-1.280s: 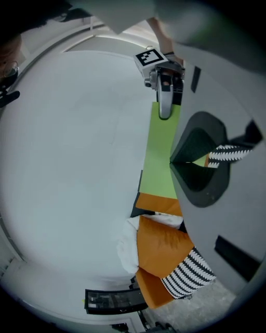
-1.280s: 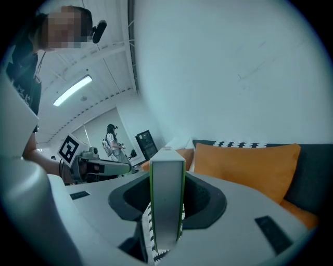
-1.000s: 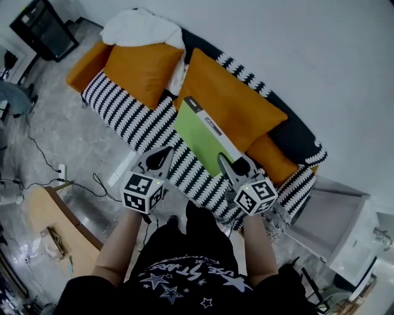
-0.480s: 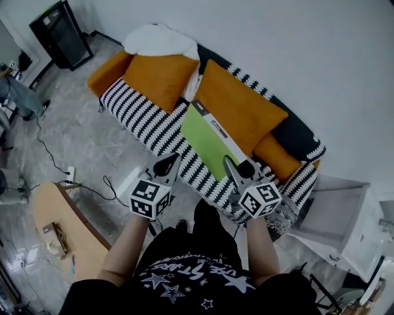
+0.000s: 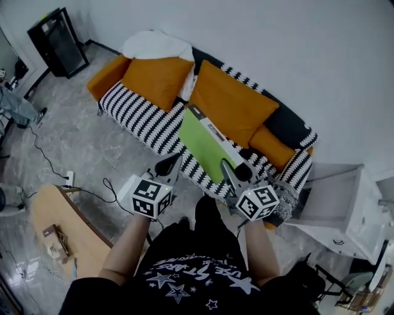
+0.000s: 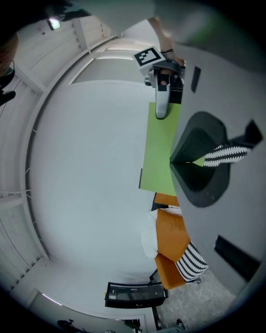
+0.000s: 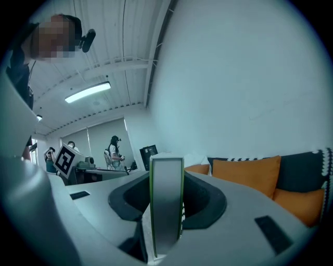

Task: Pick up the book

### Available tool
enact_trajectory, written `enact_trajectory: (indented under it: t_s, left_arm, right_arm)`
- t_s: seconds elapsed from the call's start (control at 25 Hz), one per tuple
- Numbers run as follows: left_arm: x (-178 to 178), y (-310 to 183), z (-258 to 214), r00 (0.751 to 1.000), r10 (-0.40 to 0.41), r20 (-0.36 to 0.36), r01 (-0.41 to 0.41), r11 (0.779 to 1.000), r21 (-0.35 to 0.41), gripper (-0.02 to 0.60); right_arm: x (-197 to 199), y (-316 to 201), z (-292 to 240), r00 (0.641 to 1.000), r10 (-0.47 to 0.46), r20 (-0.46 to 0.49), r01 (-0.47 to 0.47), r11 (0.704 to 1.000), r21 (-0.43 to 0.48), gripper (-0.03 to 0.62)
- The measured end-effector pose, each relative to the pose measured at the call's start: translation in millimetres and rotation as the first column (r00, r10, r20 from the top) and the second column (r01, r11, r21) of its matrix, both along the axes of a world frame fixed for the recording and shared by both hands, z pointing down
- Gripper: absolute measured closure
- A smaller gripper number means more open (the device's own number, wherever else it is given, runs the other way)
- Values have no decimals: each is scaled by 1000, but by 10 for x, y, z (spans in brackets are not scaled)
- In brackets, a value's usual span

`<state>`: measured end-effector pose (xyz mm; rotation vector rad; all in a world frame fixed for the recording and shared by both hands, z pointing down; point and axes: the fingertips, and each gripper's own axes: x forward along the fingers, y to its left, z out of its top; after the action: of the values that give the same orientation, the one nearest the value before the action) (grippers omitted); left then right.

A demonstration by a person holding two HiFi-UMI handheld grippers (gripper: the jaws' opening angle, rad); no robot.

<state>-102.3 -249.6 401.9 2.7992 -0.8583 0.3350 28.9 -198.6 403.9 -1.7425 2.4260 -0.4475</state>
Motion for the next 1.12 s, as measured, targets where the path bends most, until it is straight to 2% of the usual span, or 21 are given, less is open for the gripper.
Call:
enact_trajectory:
  t_s: [0.36,0.72,1.12]
  left_arm:
    - [291,340,-54,999,48,-23,-48,999,-3,575]
    - [371,584,-95,1000,-2,-10,2,1000,-1,575]
    - [594,1226,-148,1000,-10,4,10,1000,23,575]
  right_arm:
    - [130,365,69,999,38,22,-37,999,-18,441]
    - [374,622,-81,1000,19,6,-19,1000,5,442]
    - [507,1213,-32,1000,-27,-3,27,1000,6,441]
